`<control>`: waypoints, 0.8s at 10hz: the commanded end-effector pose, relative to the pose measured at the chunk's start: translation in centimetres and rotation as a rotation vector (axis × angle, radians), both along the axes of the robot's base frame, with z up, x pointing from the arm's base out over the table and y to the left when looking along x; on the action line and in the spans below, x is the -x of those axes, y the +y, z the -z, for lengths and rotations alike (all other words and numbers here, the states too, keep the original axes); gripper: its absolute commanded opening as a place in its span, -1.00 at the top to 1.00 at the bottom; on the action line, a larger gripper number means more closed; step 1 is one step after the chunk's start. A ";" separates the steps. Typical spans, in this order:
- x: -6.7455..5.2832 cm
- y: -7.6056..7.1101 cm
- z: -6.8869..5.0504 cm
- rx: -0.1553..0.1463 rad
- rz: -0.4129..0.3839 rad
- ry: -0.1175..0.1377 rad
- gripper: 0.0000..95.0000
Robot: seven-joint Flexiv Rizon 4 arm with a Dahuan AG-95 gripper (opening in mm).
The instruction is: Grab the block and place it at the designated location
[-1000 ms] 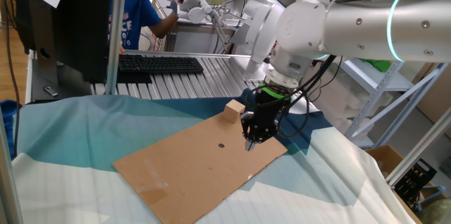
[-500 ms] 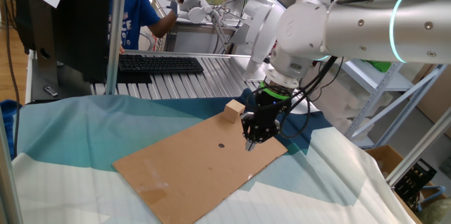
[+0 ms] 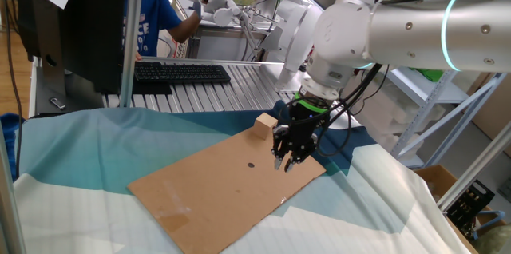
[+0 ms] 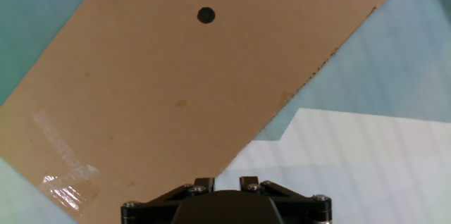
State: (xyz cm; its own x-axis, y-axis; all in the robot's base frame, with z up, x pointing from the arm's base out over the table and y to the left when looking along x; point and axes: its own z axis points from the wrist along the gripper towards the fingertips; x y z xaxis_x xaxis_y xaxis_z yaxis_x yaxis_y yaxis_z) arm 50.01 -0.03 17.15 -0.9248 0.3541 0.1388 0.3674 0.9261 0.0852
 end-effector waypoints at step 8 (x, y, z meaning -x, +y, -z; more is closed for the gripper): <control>0.0 0.0 0.0 0.000 0.005 0.003 1.00</control>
State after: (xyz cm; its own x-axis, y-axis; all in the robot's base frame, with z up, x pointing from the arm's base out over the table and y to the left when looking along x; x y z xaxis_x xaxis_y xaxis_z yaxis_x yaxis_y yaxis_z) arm 50.05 -0.05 17.13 -0.9225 0.3590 0.1417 0.3726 0.9242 0.0839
